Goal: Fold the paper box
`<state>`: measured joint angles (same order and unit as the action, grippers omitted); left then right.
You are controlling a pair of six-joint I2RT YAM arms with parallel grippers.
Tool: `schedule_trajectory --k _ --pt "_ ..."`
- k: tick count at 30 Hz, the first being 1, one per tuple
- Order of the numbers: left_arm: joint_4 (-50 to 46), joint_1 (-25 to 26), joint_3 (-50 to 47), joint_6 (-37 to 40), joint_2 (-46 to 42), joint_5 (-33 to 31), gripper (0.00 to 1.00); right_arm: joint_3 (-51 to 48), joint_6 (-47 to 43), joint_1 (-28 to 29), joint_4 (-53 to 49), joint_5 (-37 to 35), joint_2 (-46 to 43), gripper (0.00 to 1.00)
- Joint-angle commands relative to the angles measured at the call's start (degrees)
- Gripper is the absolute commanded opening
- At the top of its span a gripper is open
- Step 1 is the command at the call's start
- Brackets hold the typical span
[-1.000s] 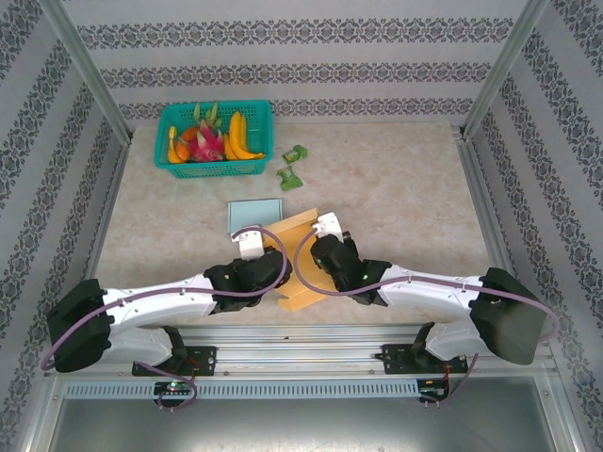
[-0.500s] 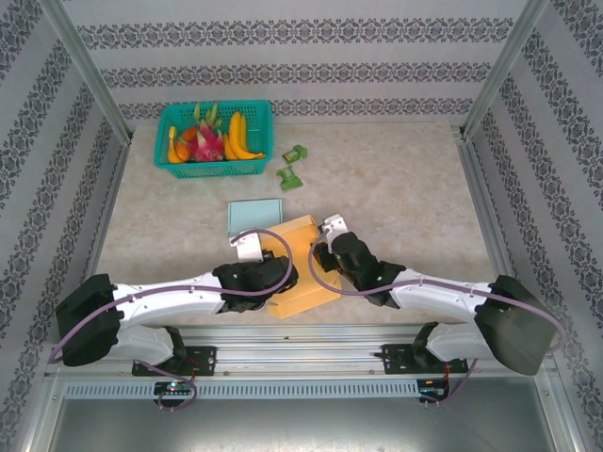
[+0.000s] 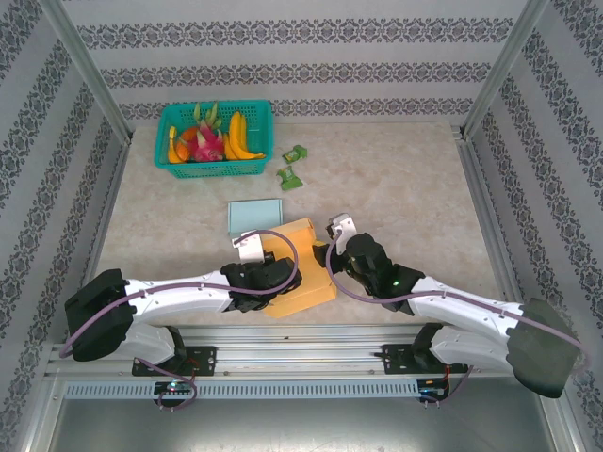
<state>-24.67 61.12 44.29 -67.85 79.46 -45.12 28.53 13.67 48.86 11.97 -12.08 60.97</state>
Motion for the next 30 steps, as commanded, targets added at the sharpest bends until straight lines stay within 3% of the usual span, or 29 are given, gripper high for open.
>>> schedule_trajectory --k 1,6,10,16,19,23,26,30 --pt "1.72 -0.28 1.05 5.43 0.17 -1.88 0.00 0.65 2.63 -0.35 -3.52 0.58 -4.47 0.47" --pt "10.75 -5.46 0.50 23.03 0.36 6.53 0.00 1.15 4.72 -0.59 -15.40 -4.09 -15.88 0.51" --pt "15.11 -10.23 1.69 38.50 -1.37 16.79 0.00 2.49 3.14 -2.90 -21.46 -6.13 -25.53 0.68" --pt "16.80 -10.94 7.98 63.51 -2.18 29.27 0.00 7.98 -0.35 -10.05 -32.51 -7.24 -31.96 0.72" --pt "10.59 -10.98 14.96 73.95 0.07 34.94 0.00 2.26 1.54 -11.14 -29.31 -10.22 -38.35 0.72" --pt "-3.61 -10.92 27.16 89.32 6.85 33.36 0.00 -7.27 3.99 -12.28 -24.63 -14.80 -52.12 0.73" --pt "-13.61 -10.63 36.58 95.82 14.47 33.12 0.00 -7.85 4.59 -13.01 -27.69 -17.07 -60.91 0.72" --pt "-25.80 -8.18 48.73 104.78 25.90 29.22 0.00 -5.71 5.69 -13.09 -30.52 -16.57 -57.84 0.72"
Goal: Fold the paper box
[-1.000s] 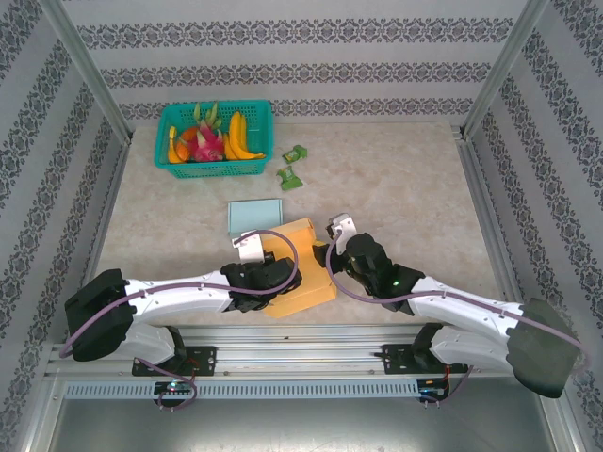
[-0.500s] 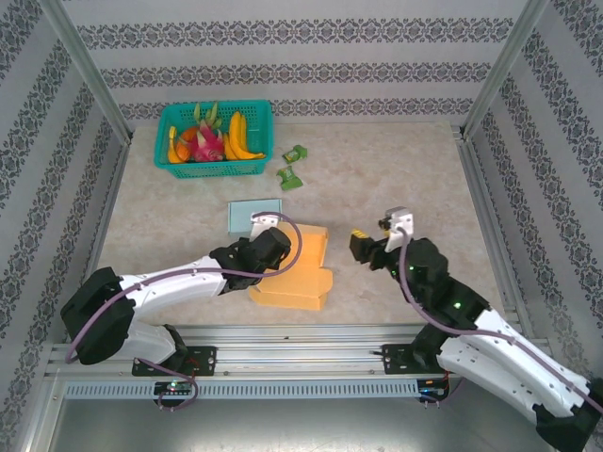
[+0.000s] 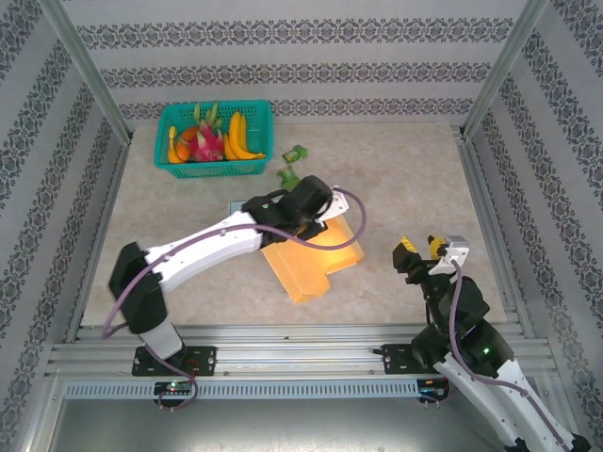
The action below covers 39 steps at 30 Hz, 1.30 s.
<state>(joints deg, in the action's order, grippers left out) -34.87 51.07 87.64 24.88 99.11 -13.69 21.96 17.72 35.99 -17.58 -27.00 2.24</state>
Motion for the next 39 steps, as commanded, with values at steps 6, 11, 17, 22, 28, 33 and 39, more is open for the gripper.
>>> schedule_trajectory --k 6,11,17,22,28,33,39 --pt "-27.68 2.37 18.43 16.55 19.55 -6.25 0.00 -0.25 1.88 -0.25 -0.46 -1.64 -2.15 0.71" --pt "-26.78 2.83 22.70 18.16 27.00 -10.17 0.00 -0.59 1.89 -0.30 -0.01 -1.25 -1.84 0.70" --pt "-22.91 4.02 25.14 19.84 34.43 -12.90 0.00 -0.86 1.71 -0.31 -0.50 -1.82 -2.11 0.69" --pt "-16.81 4.17 24.26 20.43 36.54 -12.06 0.00 -0.77 1.87 -0.30 -0.60 -1.77 -2.19 0.69" --pt "-11.90 5.69 24.78 24.25 39.16 -13.47 0.00 -0.51 2.09 -0.30 -0.84 -1.30 -2.13 0.69" --pt "-11.44 6.21 28.53 26.99 41.62 -15.58 0.00 -0.25 2.15 -0.30 -1.22 -1.17 -2.18 0.69" --pt "-13.31 6.39 33.77 25.89 42.70 -17.01 0.25 -0.38 1.96 -0.30 -1.17 -1.39 -2.20 0.70"
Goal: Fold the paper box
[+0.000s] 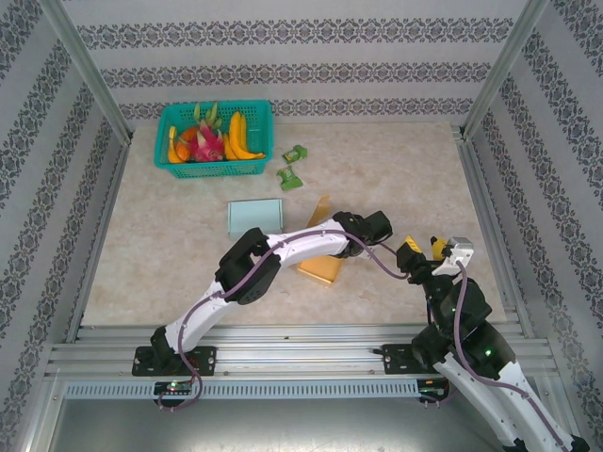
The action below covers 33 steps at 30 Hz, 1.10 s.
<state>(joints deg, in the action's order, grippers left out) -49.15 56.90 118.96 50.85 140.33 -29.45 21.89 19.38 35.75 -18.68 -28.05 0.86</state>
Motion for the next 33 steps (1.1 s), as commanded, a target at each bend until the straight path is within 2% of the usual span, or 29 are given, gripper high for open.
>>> schedule_trajectory --k 1,10,20,24,29,33 --pt "0.67 0.53 3.00 -0.34 1.47 -1.44 0.27 -0.36 0.31 -0.06 -0.01 -0.48 -0.81 0.70" --pt "0.16 0.97 3.74 -3.07 -2.21 -2.72 0.36 -0.62 -0.04 -0.06 -0.10 -0.78 -0.78 0.70" --pt "-1.52 2.18 1.86 -10.94 -9.80 1.74 0.39 -0.88 -0.48 -0.07 0.29 -0.07 -0.38 0.70" --pt "-2.30 2.07 1.92 -17.70 -13.26 4.22 0.40 -0.84 -0.91 -0.07 1.15 1.37 0.60 0.70" --pt "-5.92 1.82 3.31 -32.08 -18.30 5.74 0.44 0.01 -1.62 -0.07 1.83 5.15 3.58 0.70" --pt "-7.41 1.45 -0.97 -42.55 -25.13 7.15 0.46 -0.13 -1.72 -0.06 2.83 7.84 4.32 0.70"
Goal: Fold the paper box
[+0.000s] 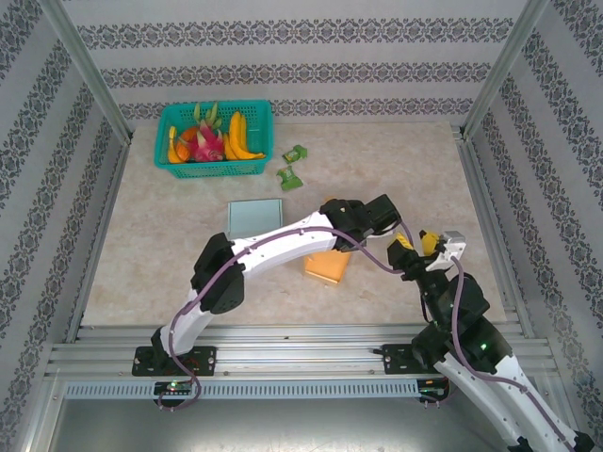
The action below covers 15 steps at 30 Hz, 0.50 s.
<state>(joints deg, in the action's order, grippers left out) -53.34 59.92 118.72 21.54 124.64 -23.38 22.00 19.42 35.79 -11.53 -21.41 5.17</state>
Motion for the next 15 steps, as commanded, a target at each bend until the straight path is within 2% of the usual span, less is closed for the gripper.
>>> schedule_trajectory --k 1,5,11,15 --pt "-2.85 -1.56 -2.64 -15.71 -11.32 0.15 0.46 -0.29 -1.75 -0.10 -4.20 1.61 0.10 0.70" --pt "-3.01 -2.91 -8.09 -24.14 -17.44 -2.20 0.50 -0.44 -1.83 -0.11 -3.89 1.95 0.45 0.70" --pt "-2.82 -7.46 -14.99 -34.49 -25.30 1.89 0.60 -0.73 -2.11 -0.11 -3.28 2.20 1.36 0.70" --pt "-2.09 -11.03 -18.57 -38.90 -28.49 3.73 0.61 -0.55 -2.48 -0.11 -2.82 3.16 2.86 0.70"
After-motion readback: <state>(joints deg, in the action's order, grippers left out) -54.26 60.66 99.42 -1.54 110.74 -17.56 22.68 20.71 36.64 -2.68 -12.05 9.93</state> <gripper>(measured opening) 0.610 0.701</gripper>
